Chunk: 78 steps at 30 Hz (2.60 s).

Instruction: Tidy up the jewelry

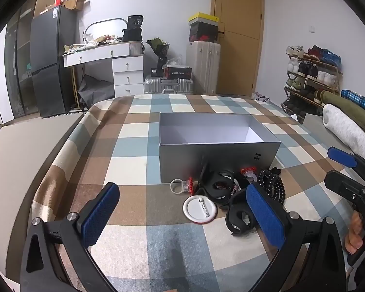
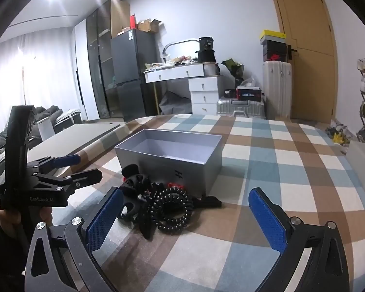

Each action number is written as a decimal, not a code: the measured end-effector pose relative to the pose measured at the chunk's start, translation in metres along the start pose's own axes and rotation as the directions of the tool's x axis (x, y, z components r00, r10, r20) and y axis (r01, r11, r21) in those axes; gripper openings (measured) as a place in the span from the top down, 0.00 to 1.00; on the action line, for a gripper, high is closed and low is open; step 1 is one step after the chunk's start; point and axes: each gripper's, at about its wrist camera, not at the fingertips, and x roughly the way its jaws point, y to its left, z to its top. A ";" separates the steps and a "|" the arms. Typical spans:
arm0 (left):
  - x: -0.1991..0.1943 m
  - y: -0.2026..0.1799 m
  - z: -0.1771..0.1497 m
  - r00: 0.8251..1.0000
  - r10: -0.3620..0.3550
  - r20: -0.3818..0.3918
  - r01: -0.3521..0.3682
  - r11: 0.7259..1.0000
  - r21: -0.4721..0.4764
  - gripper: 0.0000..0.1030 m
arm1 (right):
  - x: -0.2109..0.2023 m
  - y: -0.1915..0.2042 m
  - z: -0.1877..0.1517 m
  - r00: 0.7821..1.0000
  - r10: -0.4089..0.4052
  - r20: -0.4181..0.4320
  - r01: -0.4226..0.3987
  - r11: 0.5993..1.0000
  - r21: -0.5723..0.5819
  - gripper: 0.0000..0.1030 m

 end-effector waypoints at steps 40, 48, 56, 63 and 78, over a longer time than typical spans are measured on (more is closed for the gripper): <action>0.000 0.002 0.000 1.000 -0.003 -0.002 0.003 1.000 -0.003 0.01 | 0.000 -0.001 -0.002 1.000 -0.010 -0.004 0.010 1.000 0.007 0.00; 0.000 0.003 0.000 1.000 -0.002 0.000 0.002 1.000 0.003 0.01 | 0.000 -0.001 -0.002 1.000 -0.012 -0.005 0.012 1.000 0.007 0.00; 0.000 0.002 0.001 1.000 -0.009 -0.003 0.009 1.000 0.006 0.01 | -0.001 -0.002 -0.002 1.000 -0.015 -0.006 0.015 1.000 0.006 0.00; 0.003 -0.002 0.001 0.999 -0.031 -0.023 0.032 0.999 0.029 0.01 | 0.004 -0.005 -0.002 0.999 -0.020 -0.032 0.020 1.000 0.011 0.00; 0.007 0.000 0.000 0.998 -0.018 -0.058 0.019 1.000 0.020 0.01 | 0.039 -0.008 -0.001 0.968 -0.030 -0.248 0.038 0.999 0.028 0.08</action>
